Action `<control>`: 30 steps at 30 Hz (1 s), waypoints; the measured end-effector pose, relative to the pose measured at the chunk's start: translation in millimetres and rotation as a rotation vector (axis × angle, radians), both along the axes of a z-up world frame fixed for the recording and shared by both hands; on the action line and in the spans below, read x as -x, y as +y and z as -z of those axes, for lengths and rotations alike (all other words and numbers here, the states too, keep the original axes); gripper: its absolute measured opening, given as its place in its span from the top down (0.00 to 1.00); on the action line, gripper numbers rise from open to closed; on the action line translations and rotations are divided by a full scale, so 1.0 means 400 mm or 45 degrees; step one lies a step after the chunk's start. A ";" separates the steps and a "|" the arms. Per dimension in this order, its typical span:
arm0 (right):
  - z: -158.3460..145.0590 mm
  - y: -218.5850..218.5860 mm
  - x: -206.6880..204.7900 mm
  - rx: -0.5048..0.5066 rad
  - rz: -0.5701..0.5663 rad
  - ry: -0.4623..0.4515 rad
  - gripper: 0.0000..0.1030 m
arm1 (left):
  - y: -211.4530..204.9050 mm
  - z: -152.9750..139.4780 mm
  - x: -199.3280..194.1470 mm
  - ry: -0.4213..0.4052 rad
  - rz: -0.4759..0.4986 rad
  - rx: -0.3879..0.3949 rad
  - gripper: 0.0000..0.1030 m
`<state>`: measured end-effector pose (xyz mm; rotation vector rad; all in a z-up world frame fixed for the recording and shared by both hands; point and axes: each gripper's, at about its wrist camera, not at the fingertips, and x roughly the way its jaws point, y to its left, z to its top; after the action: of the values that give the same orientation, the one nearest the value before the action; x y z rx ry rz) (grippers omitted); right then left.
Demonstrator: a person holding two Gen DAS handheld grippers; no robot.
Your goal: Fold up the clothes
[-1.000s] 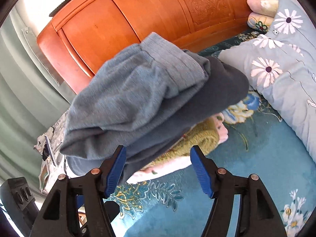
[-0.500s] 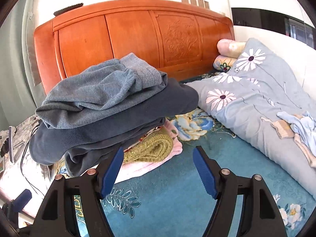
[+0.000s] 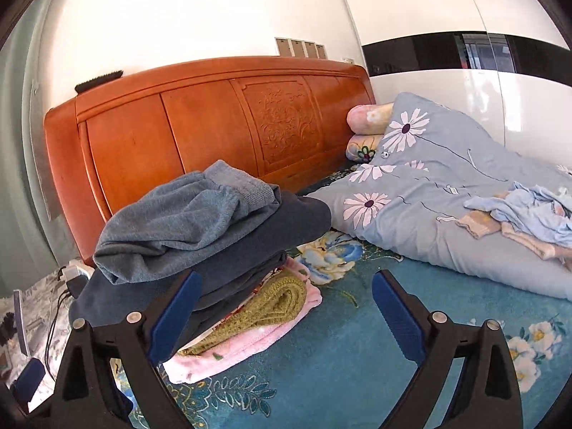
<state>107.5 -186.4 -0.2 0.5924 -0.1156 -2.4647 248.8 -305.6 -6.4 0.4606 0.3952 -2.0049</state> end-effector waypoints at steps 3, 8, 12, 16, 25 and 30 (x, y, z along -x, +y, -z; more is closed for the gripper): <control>-0.005 -0.001 -0.027 0.034 0.005 0.017 0.06 | 0.000 -0.001 -0.010 -0.007 0.010 0.018 0.00; 0.003 0.010 -0.054 0.087 0.030 -0.006 0.06 | 0.000 0.004 -0.020 0.000 0.005 0.008 0.00; 0.018 0.024 -0.066 0.119 0.062 -0.038 0.06 | -0.007 0.014 -0.024 -0.011 -0.002 -0.027 0.00; 0.020 0.036 -0.095 0.130 0.093 0.011 0.06 | -0.011 0.016 -0.035 0.007 -0.016 -0.045 0.00; 0.014 0.058 -0.108 0.137 0.176 0.044 0.06 | 0.002 0.009 -0.028 -0.012 0.001 -0.015 0.00; 0.017 0.065 -0.109 0.140 0.193 0.034 0.06 | 0.006 0.008 -0.024 -0.026 0.010 -0.013 0.00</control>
<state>151.0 -160.3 -7.2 0.5198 -0.2938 -2.5916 258.4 -303.2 -9.5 0.4891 0.3915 -2.0049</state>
